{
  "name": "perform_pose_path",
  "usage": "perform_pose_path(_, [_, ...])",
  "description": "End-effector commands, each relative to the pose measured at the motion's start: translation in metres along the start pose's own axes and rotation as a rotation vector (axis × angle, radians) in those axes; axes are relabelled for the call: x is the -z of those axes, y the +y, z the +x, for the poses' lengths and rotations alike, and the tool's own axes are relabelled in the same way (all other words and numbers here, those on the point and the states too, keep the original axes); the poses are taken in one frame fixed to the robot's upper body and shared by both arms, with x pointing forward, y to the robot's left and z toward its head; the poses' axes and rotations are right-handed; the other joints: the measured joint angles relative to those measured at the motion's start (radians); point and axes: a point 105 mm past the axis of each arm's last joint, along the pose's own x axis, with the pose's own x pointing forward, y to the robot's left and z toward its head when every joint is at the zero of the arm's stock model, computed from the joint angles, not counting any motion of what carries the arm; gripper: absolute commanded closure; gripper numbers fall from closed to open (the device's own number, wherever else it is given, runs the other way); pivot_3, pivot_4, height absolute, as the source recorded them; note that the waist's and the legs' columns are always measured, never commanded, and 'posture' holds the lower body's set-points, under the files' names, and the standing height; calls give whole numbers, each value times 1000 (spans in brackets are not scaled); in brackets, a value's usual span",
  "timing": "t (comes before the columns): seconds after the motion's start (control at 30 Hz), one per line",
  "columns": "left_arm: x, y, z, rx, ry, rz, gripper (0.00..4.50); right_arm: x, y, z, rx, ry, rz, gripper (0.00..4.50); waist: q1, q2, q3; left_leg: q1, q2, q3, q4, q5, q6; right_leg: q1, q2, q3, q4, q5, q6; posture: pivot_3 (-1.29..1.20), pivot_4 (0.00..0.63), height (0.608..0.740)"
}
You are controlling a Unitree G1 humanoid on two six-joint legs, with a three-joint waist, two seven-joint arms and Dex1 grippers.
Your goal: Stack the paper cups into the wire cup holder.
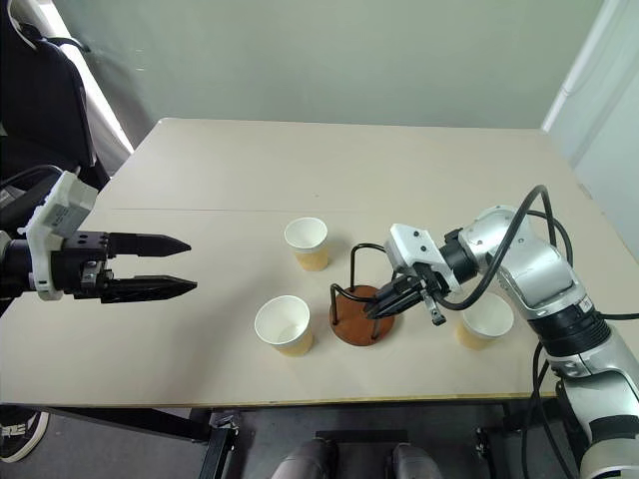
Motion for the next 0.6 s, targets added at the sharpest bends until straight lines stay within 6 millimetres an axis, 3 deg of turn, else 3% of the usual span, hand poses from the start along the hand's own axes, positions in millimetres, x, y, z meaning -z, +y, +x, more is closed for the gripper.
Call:
perform_pose_path(0.03, [-13, -4, -8, -23, -20, 51, 0, -8, -1, -2, -15, 12, -76, 4476, 0, 0, 0, 0, 0, 0, 0, 0, 0, 0, 0, 0, 0, 0, 0, 0, 150, 740])
perform_pose_path(0.53, [-10, -6, -9, -33, -16, 47, 0, 7, 1, 10, -50, 87, -143, 4476, 1, 0, 0, 0, 0, 0, 0, -1, -2, 0, 0, -1, 0, 0, -1, 0, 150, 740])
perform_pose_path(0.6, [-10, -5, -9, -34, -16, 47, 0, 8, 2, 9, -60, 87, -140, 3936, 1, 0, 0, 0, 1, 0, 0, -1, -2, 0, 0, -1, 0, 0, -2, 0, 150, 740])
